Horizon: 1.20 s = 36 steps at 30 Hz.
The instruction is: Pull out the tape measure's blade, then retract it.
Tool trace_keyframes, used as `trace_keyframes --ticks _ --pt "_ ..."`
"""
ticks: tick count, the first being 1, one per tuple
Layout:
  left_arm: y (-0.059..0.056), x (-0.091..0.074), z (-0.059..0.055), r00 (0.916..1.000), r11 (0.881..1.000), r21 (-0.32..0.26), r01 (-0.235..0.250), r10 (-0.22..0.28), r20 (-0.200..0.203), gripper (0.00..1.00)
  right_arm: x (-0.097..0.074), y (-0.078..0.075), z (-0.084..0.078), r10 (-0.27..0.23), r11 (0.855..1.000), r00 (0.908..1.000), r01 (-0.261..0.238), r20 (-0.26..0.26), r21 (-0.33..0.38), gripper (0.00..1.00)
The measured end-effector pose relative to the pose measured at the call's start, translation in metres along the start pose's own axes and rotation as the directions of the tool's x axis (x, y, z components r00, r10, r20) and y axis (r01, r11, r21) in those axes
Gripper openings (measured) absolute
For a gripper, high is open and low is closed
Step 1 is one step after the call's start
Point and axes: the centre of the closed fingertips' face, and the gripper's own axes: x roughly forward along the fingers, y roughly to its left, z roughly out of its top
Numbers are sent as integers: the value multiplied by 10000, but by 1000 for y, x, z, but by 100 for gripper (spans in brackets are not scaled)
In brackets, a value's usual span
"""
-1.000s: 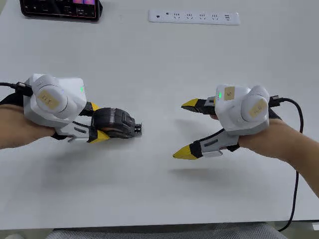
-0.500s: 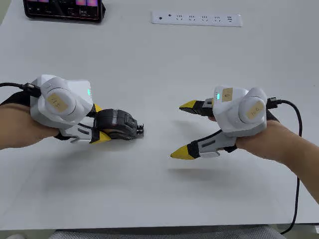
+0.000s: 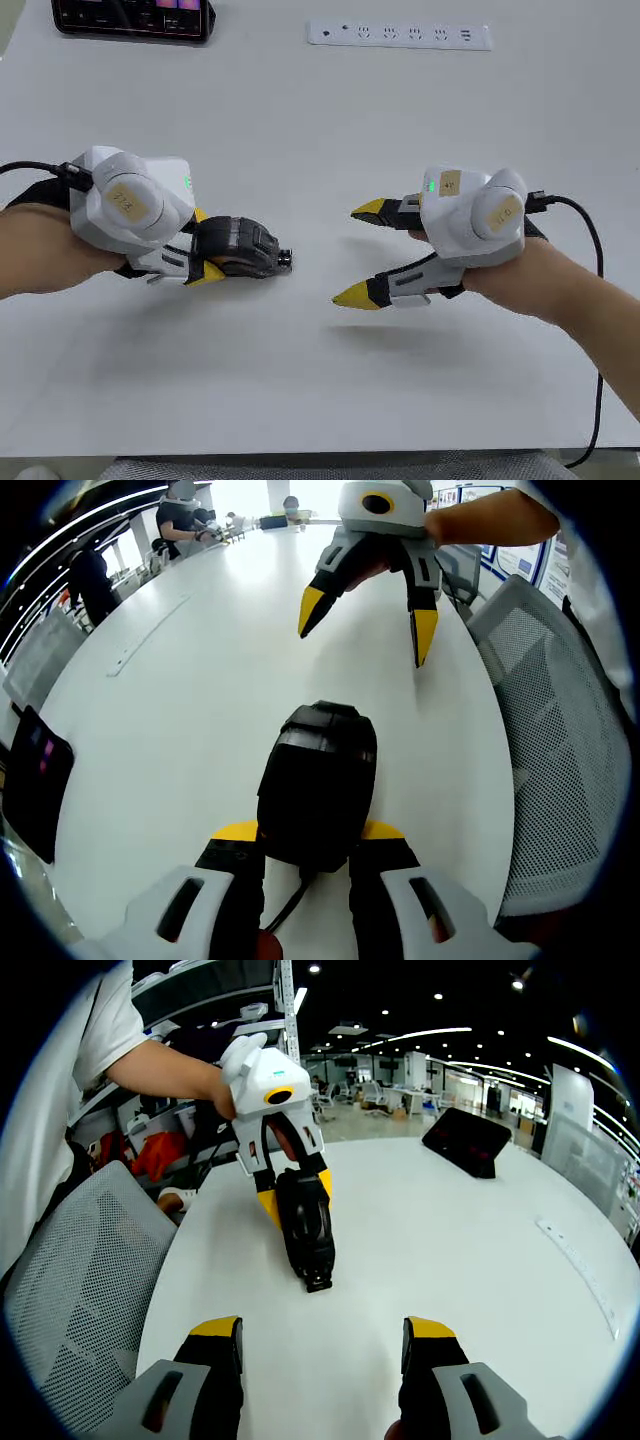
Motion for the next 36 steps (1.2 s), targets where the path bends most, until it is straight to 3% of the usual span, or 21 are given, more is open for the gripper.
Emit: trace_keyframes --ticks 22,36 --pt "2 -2 -5 9998 10000 -4 17 -17 -215 27 40 -4 9 488 9976 9984 -473 280 -500 39" --pt "2 -2 -5 9993 10000 -20 87 -87 -371 27 54 -2 9 760 9931 9963 -721 390 -922 26"
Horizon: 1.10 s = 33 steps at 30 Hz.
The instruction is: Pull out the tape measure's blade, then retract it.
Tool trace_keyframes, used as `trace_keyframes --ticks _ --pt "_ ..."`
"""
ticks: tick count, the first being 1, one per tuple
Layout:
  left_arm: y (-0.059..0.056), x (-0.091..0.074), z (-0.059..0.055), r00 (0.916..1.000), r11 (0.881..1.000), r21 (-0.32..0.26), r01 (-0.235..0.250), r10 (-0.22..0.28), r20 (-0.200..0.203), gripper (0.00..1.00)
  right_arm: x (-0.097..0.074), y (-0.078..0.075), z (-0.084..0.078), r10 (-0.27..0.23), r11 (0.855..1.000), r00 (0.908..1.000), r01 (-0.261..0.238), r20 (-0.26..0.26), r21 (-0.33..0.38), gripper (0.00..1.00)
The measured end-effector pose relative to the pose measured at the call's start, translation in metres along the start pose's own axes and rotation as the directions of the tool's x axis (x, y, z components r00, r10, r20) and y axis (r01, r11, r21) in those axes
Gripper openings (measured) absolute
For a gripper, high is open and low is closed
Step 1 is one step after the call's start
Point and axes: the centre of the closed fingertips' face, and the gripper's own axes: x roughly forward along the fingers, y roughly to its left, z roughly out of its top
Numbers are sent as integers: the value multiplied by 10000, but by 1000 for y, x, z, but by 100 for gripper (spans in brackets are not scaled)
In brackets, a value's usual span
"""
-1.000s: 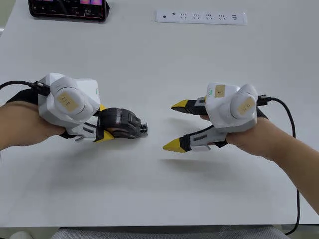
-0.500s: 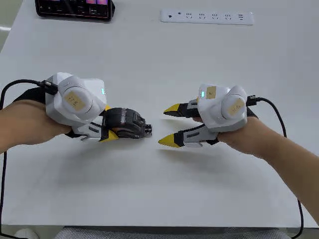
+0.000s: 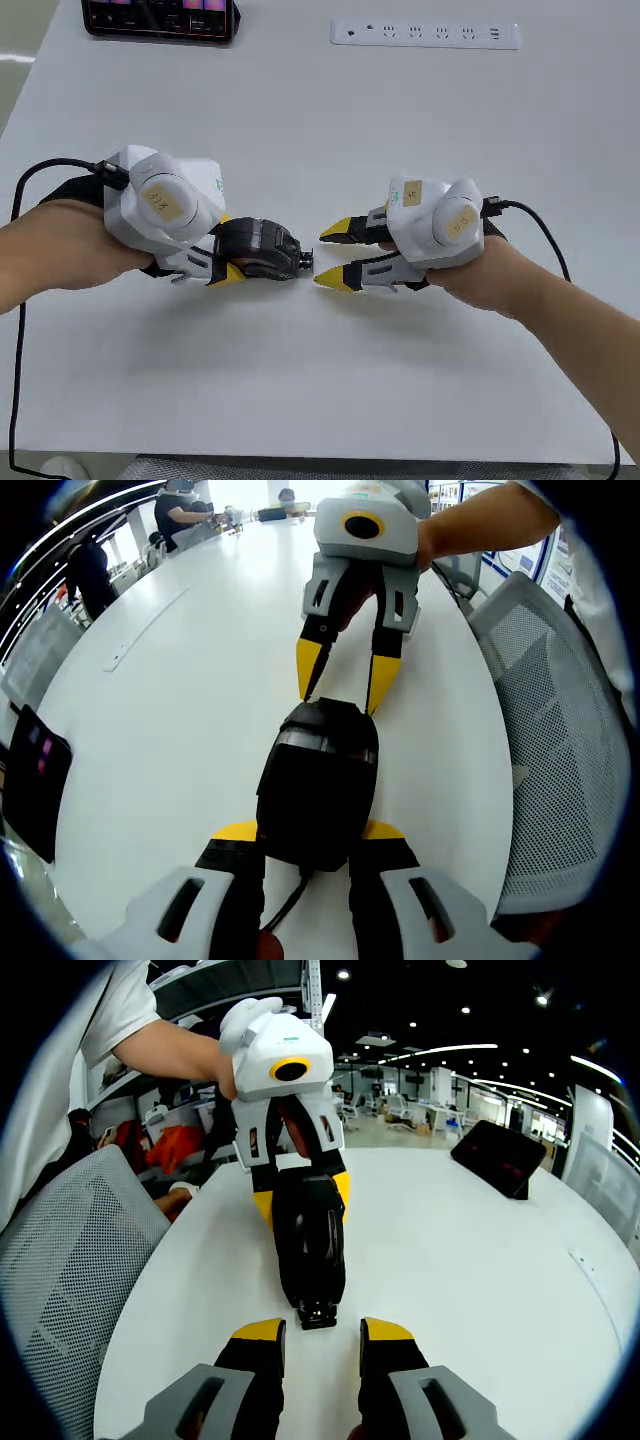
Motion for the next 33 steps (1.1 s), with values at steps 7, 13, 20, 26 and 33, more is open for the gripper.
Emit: trace_keyframes --ticks 7,13,20,26,33 --pt "0 0 0 10000 10000 -2 14 -14 -64 27 5 1 1 127 9997 9999 -125 84 -200 21" --pt "-1 1 1 10000 10000 -5 38 -38 -88 27 8 3 2 210 9995 9997 -207 158 -232 18" --pt "-1 1 1 9999 10000 -3 56 -56 -89 27 12 4 1 310 9991 9993 -304 188 -310 16" --pt "-1 1 1 9999 10000 -10 63 -63 -95 27 16 4 1 335 9990 9992 -328 216 -306 13" --pt "-1 2 1 9999 10000 6 64 -64 -98 27 16 4 1 351 9987 9990 -341 271 -373 12"
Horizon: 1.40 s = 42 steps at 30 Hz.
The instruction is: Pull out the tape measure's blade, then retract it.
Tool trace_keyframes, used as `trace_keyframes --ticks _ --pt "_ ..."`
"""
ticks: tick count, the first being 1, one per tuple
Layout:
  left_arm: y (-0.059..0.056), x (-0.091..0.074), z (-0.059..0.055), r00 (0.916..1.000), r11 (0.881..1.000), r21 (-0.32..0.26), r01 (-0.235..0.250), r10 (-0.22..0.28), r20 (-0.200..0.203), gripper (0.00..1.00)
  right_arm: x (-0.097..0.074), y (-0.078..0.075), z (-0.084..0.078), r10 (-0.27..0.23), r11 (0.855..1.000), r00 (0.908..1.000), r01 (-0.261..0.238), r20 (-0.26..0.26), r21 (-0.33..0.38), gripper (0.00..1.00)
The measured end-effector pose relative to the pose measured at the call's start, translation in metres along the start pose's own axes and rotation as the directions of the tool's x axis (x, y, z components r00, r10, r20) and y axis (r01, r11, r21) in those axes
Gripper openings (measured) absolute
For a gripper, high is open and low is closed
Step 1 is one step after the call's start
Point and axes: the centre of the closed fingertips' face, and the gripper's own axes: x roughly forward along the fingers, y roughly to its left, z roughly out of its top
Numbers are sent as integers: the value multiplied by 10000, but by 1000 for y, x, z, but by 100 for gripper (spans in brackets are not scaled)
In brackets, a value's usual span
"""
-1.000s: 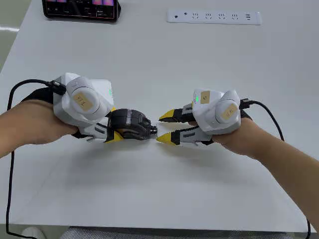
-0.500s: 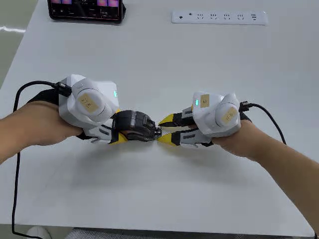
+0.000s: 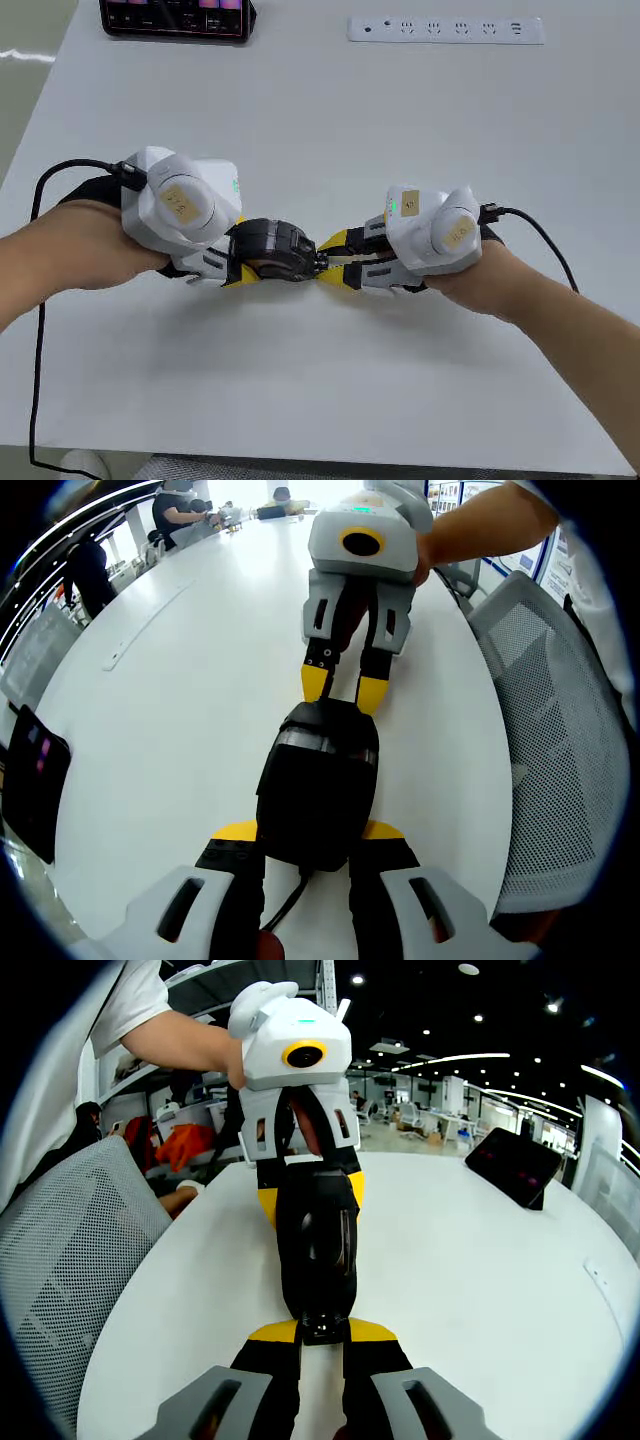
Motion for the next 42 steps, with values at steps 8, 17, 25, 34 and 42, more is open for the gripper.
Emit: trace_keyframes --ticks 8,17,25,34,42 --pt "1 0 0 10000 10000 31 9 -9 -10 27 0 0 0 -67 10000 10000 68 38 -62 11" --pt "1 0 0 10000 10000 23 7 -7 0 27 0 0 -1 -61 9998 10000 61 -33 -174 10" --pt "0 0 -1 10000 9999 149 28 -28 18 27 -1 1 -2 -51 9996 9999 48 -97 -294 10" --pt "-1 0 0 10000 9999 157 7 -7 4 27 -2 1 -3 -64 9993 9999 60 -131 -356 10" --pt "-1 0 -1 10000 9999 120 -18 18 -42 27 -12 2 -10 -68 9994 9996 59 -263 -334 10"
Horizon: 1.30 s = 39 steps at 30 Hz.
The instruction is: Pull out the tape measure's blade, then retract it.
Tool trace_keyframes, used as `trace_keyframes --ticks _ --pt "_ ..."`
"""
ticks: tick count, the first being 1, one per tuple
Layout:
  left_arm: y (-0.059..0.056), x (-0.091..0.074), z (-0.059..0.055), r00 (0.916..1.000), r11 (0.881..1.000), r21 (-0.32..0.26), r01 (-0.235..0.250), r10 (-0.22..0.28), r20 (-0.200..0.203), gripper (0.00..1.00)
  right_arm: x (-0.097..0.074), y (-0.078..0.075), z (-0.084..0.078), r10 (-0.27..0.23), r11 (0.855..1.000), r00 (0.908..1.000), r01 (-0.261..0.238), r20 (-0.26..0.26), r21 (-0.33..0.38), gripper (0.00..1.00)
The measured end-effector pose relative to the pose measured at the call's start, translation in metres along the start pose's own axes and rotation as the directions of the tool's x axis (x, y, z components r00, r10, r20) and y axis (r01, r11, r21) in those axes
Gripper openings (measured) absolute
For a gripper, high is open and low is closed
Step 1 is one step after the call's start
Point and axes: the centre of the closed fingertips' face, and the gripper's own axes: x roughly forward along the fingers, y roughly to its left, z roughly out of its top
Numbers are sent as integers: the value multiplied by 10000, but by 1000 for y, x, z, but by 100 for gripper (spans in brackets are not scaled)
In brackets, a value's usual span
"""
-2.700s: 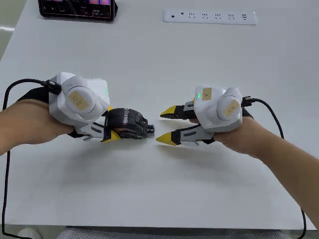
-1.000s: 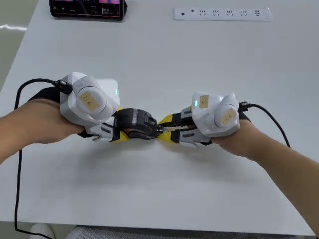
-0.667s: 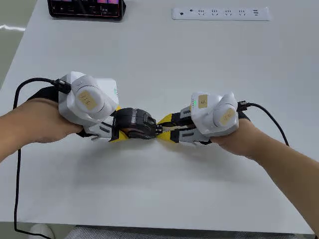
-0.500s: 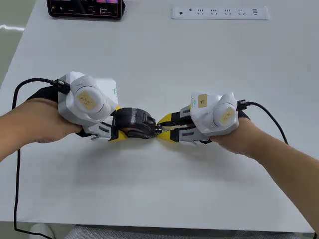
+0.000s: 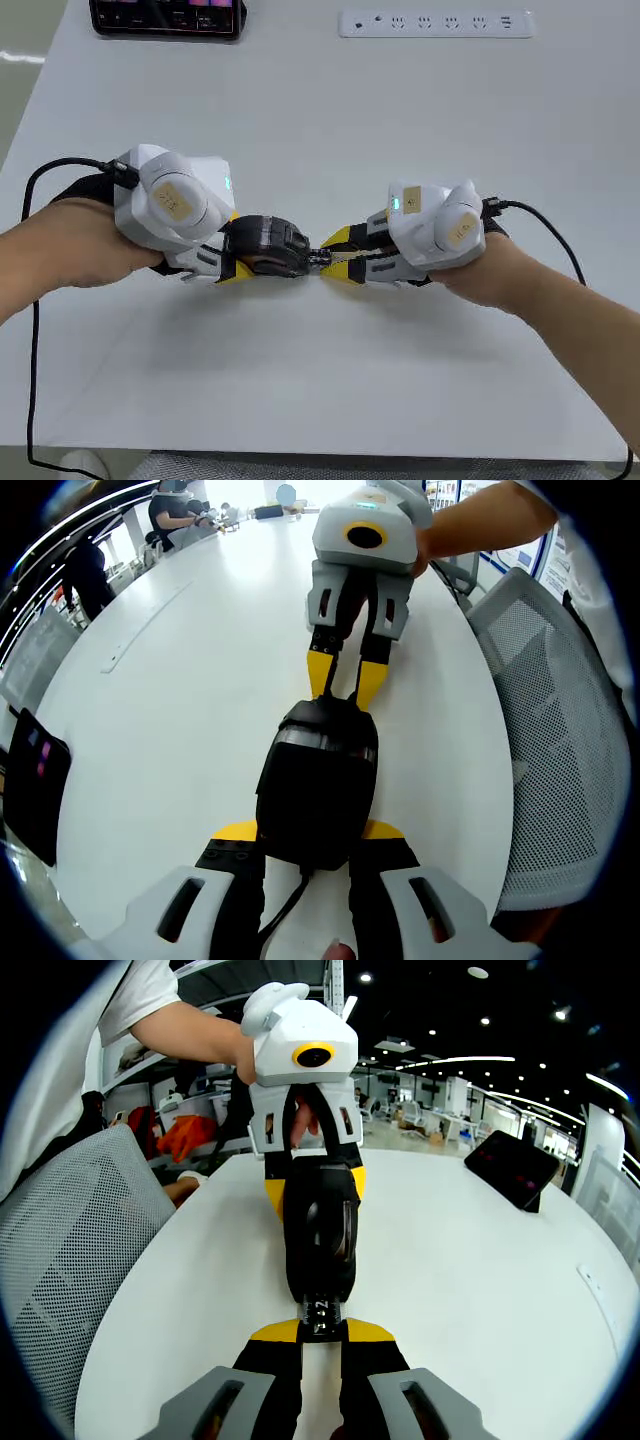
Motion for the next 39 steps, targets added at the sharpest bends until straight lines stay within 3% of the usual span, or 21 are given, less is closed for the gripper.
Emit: trace_keyframes --ticks 39 --pt "0 -1 -1 9998 10000 -2 31 -31 -212 27 -38 -2 -21 -265 9996 9988 269 -416 80 10"
